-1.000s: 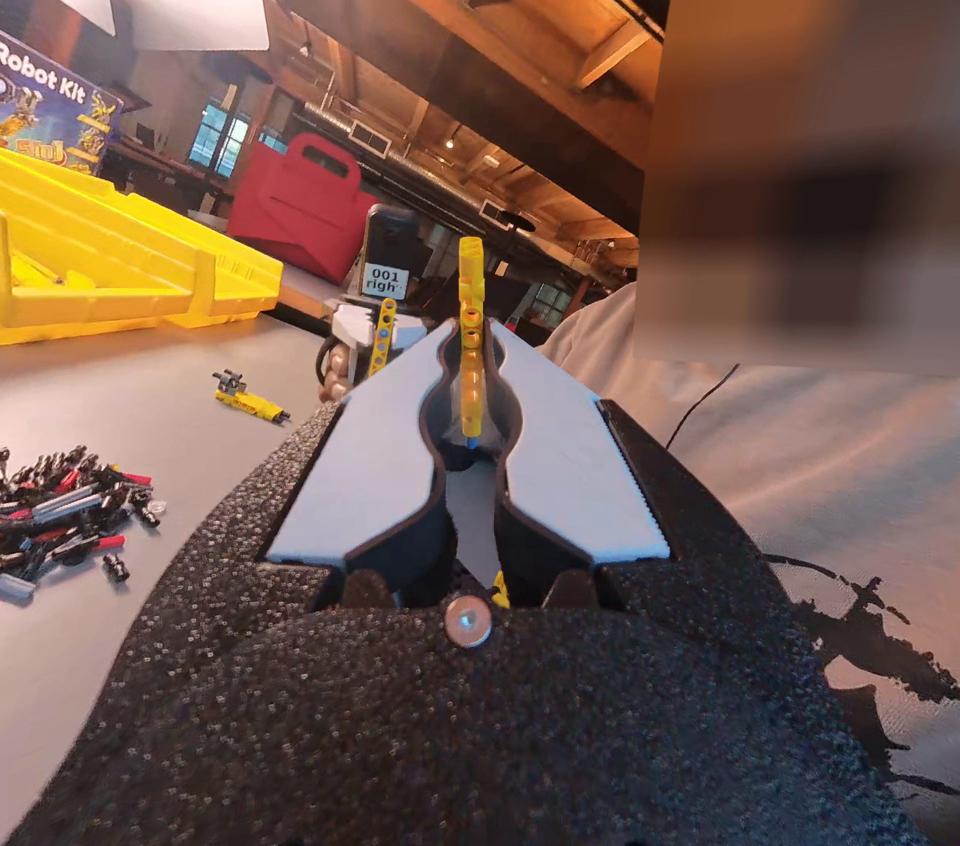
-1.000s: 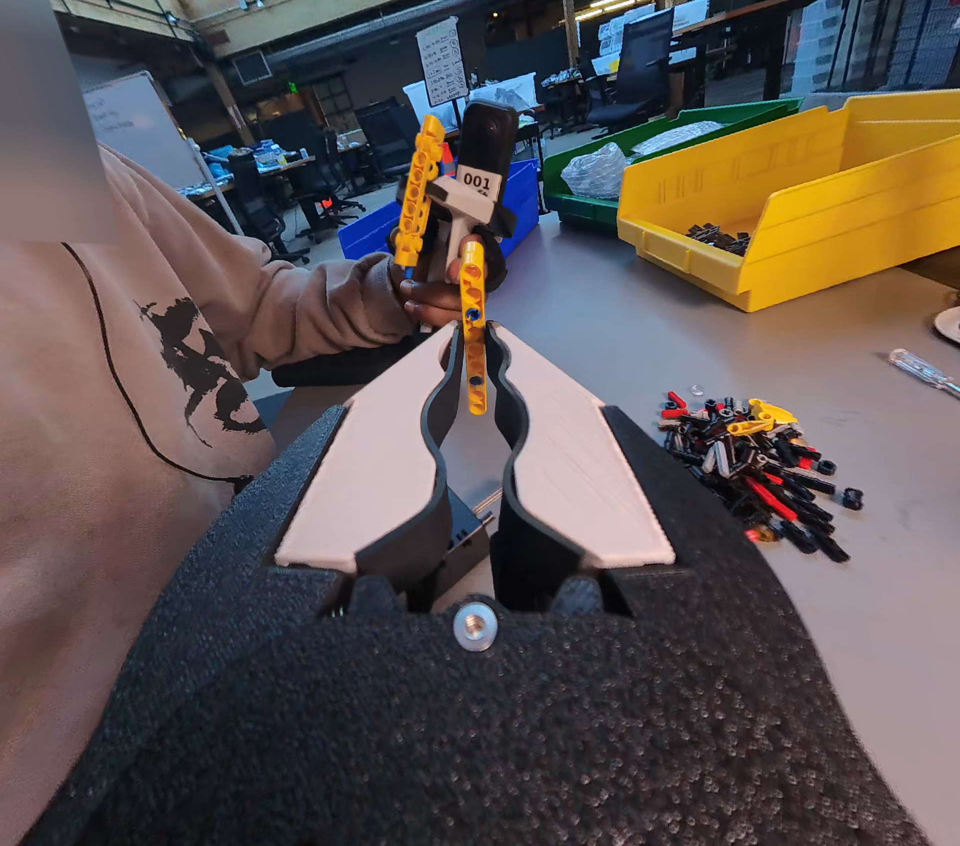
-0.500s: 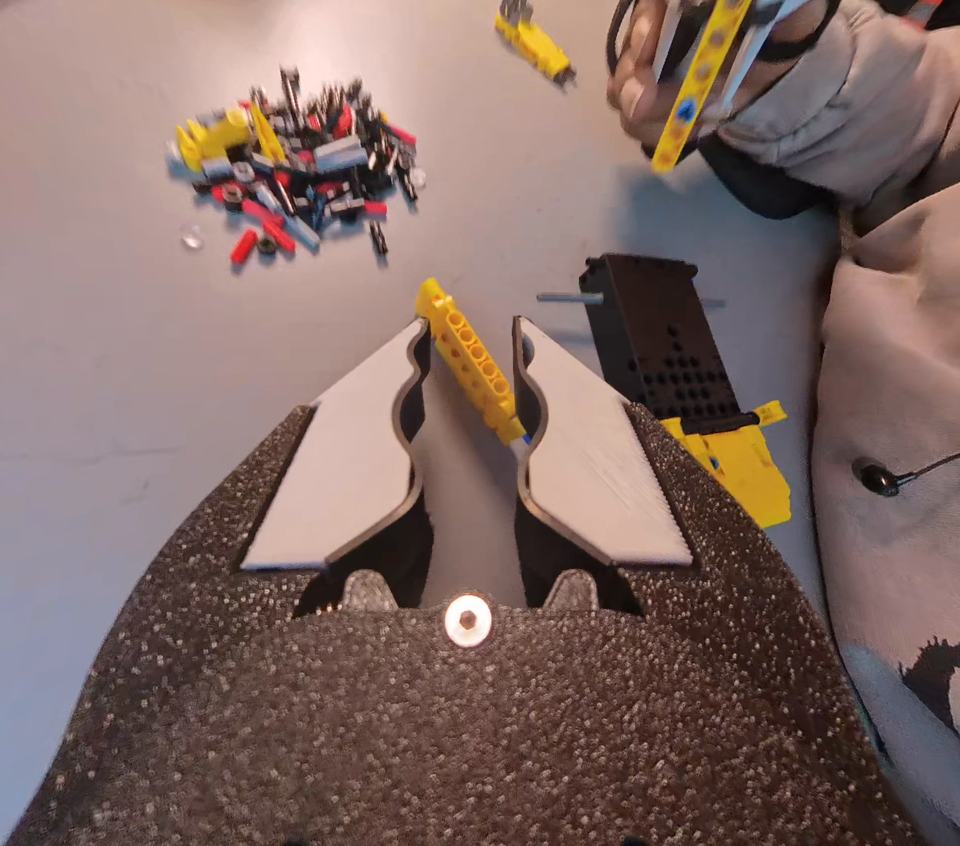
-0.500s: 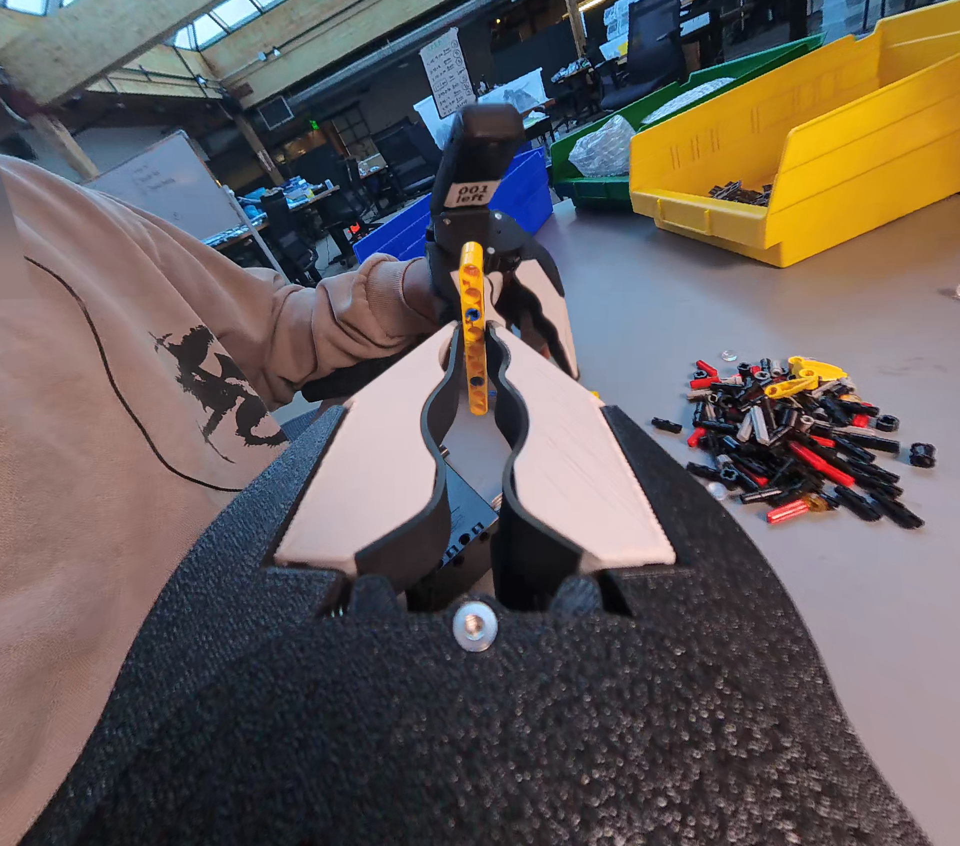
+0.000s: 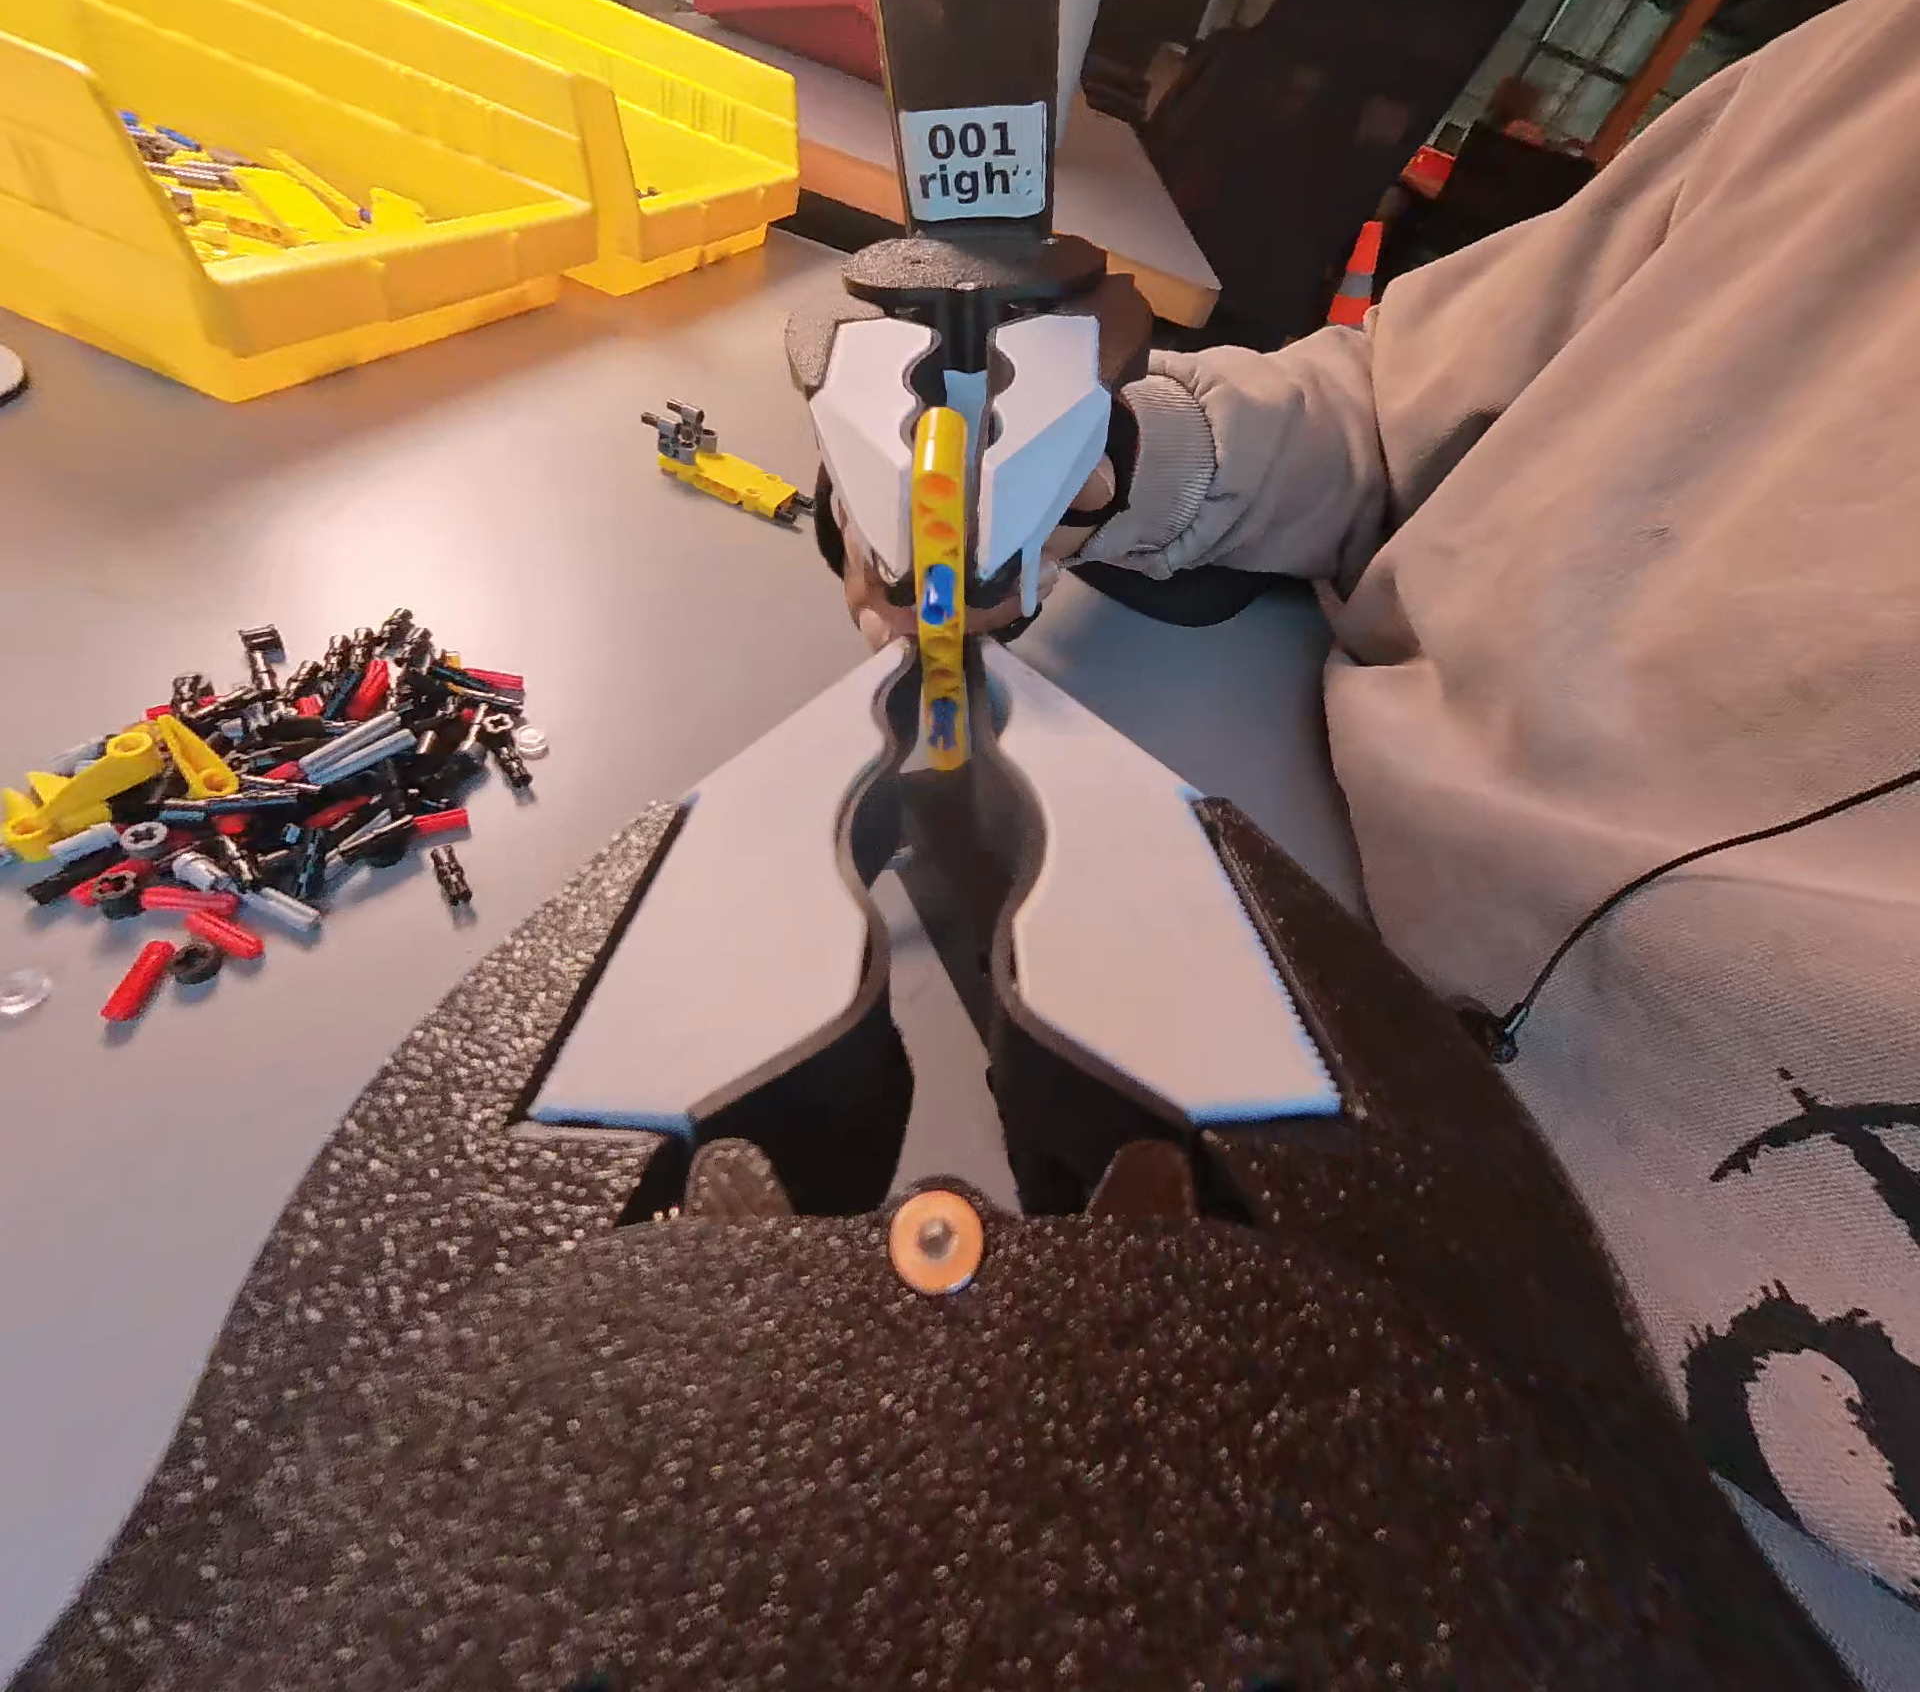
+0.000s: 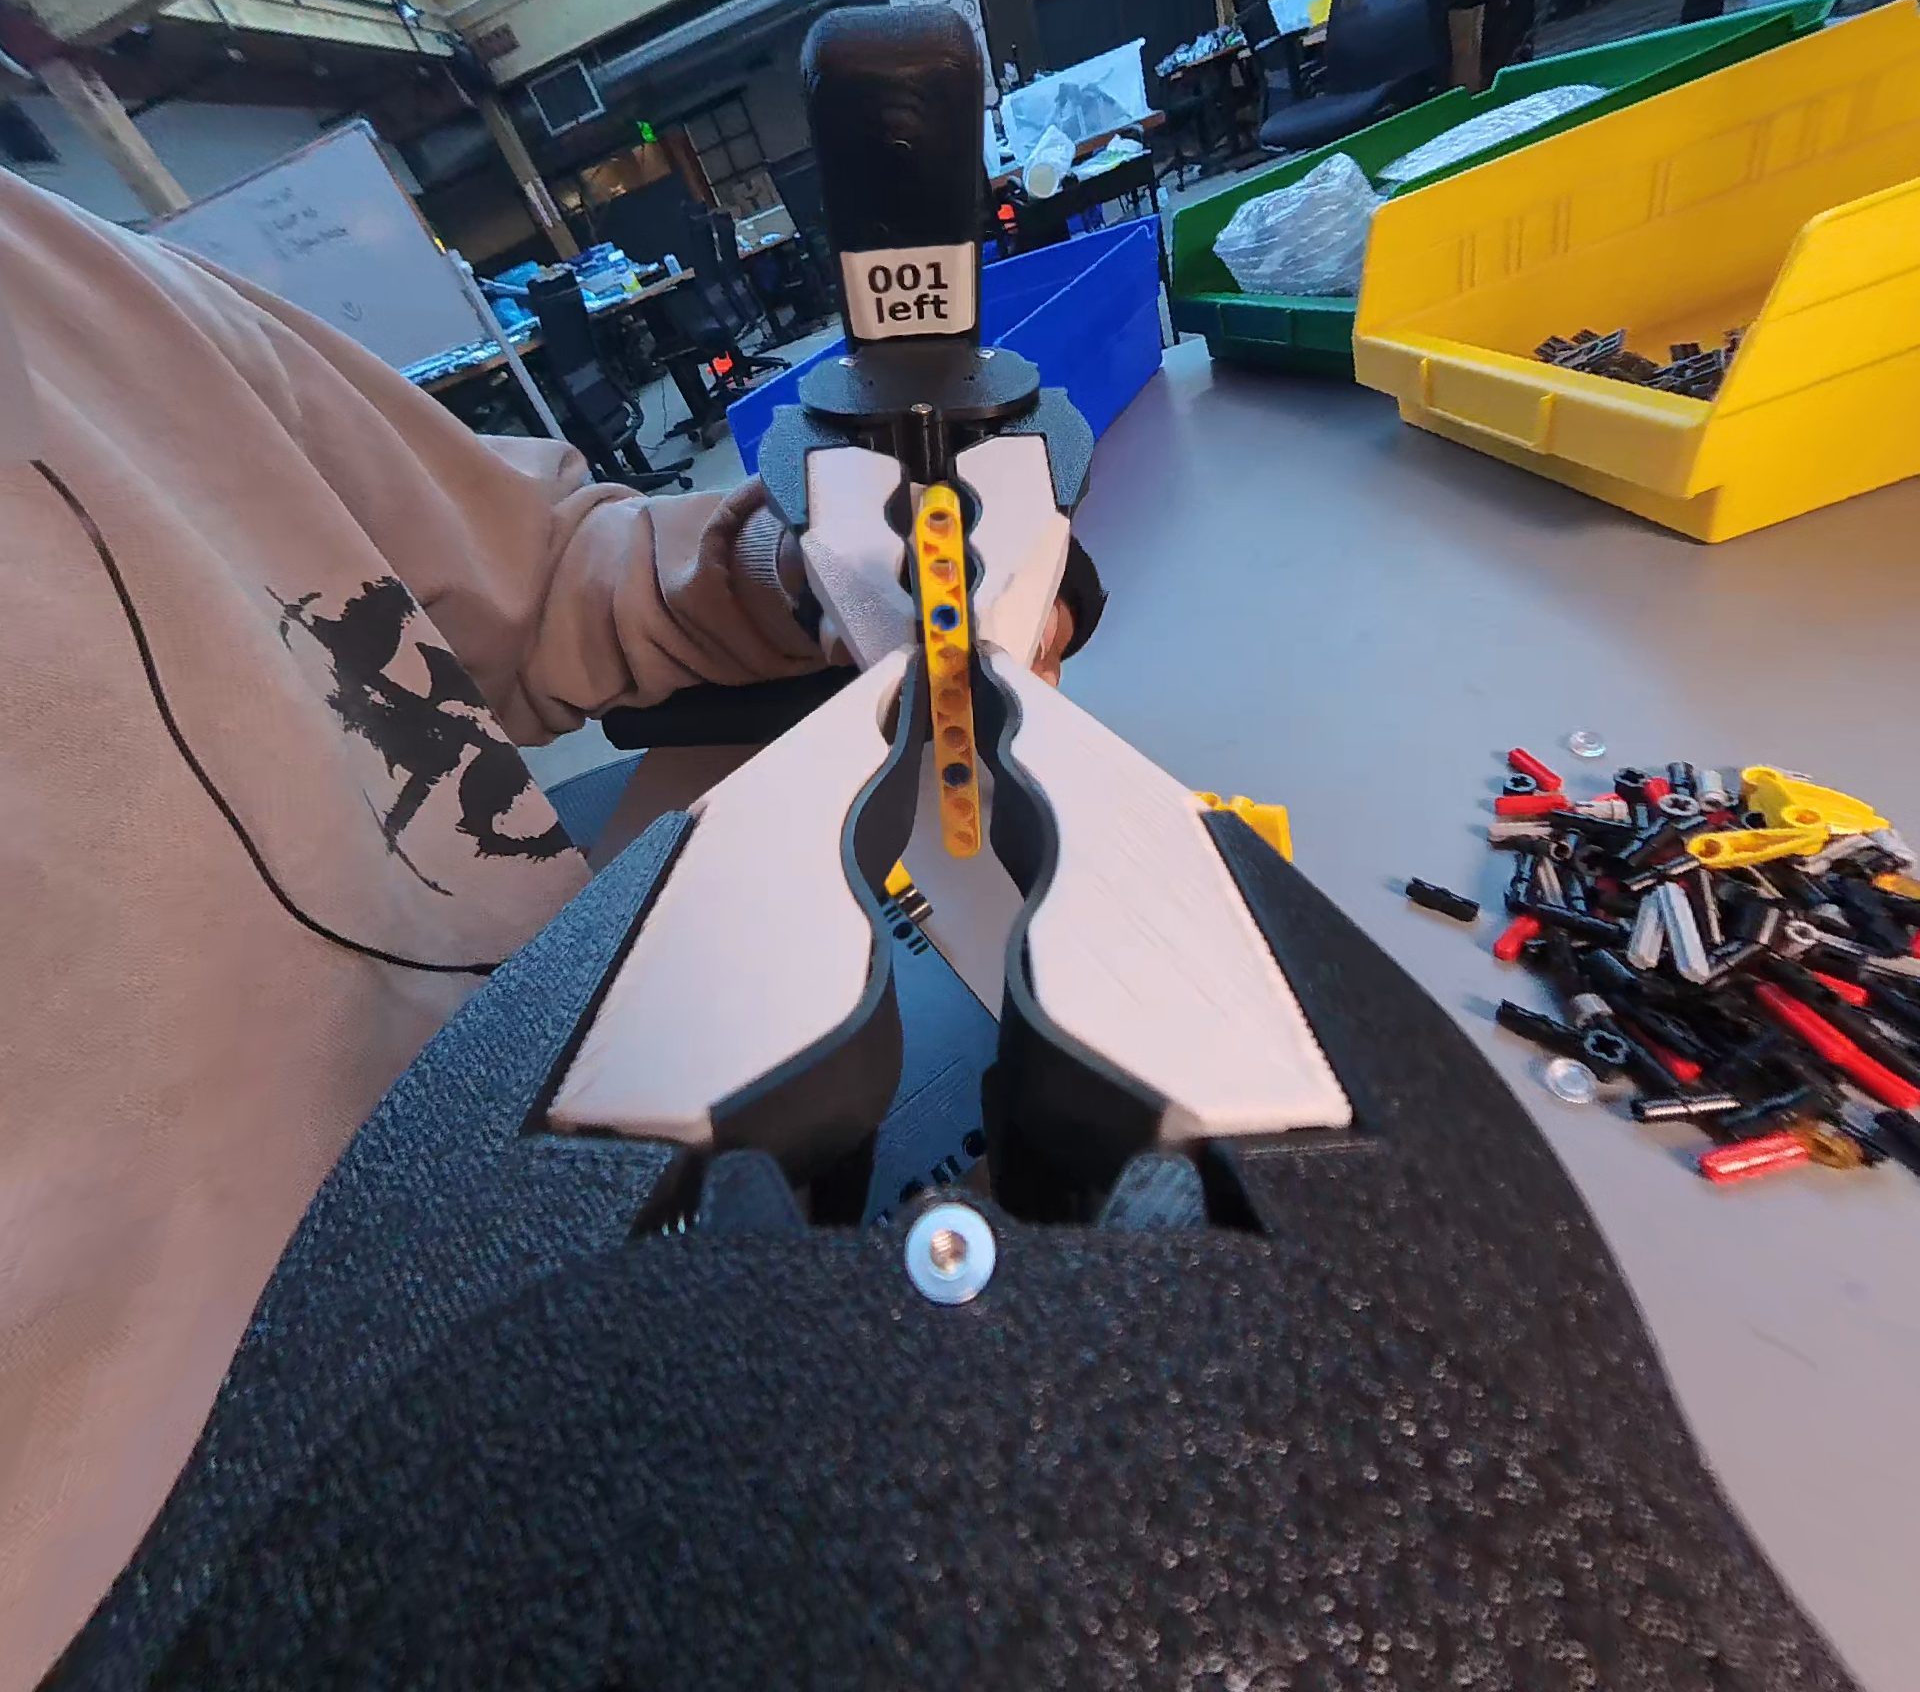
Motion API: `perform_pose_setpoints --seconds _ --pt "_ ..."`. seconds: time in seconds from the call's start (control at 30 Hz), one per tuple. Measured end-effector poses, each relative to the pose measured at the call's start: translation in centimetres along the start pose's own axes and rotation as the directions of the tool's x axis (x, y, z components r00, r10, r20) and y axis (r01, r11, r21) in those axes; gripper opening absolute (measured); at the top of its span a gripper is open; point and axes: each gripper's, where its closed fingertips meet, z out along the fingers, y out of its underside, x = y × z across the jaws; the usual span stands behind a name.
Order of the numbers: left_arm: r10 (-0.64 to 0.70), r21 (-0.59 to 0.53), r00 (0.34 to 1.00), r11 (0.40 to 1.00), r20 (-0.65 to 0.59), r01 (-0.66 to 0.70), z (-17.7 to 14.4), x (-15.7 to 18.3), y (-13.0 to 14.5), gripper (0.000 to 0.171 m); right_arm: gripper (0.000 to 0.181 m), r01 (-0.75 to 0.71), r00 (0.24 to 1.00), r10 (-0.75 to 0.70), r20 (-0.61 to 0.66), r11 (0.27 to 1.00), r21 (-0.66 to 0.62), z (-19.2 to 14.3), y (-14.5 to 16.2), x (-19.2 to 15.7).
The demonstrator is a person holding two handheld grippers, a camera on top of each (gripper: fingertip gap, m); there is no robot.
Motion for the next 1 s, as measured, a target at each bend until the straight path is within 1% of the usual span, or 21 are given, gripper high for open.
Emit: perform_pose_setpoints --seconds 0.13,0.37,0.5,0.63,0.77,1.0 --pt "-0.025 0.014 0.999 1.000 -0.021 0.025 -0.2 0.2 -0.2 0.006 0.007 0.017 1.000 -0.017 -0.010 1.000 0.006 0.0 -0.2 -0.1" --pt "-0.023 0.018 0.999 1.000 -0.044 0.024 0.0 0.8 -0.3 0.006 0.007 0.021 1.000 -0.020 0.014 1.000 -0.010 0.2 0.3 -0.6" --pt "-0.047 0.065 0.998 0.997 -0.043 0.050 -0.2 0.9 -1.2 0.006 0.006 0.012 1.000 -0.013 0.026 1.000 0.014 0.0 -0.6 -0.9" --pt "-0.042 0.135 0.998 0.990 -0.040 0.047 -0.6 1.5 -3.2 0.006 0.005 -0.013 0.998 0.008 0.064 0.998 0.069 -0.4 -2.1 -1.5" --pt "-0.012 0.137 0.999 0.990 -0.036 0.017 -0.7 1.7 -3.8 0.006 0.004 -0.024 0.995 0.016 0.094 0.996 0.090 -0.8 -2.7 -1.8" --pt "-0.044 0.155 0.997 0.986 -0.070 0.054 -0.8 1.7 -4.1 0.005 0.005 -0.007 0.995 0.001 0.100 0.998 0.064 -1.2 -2.3 -1.8"
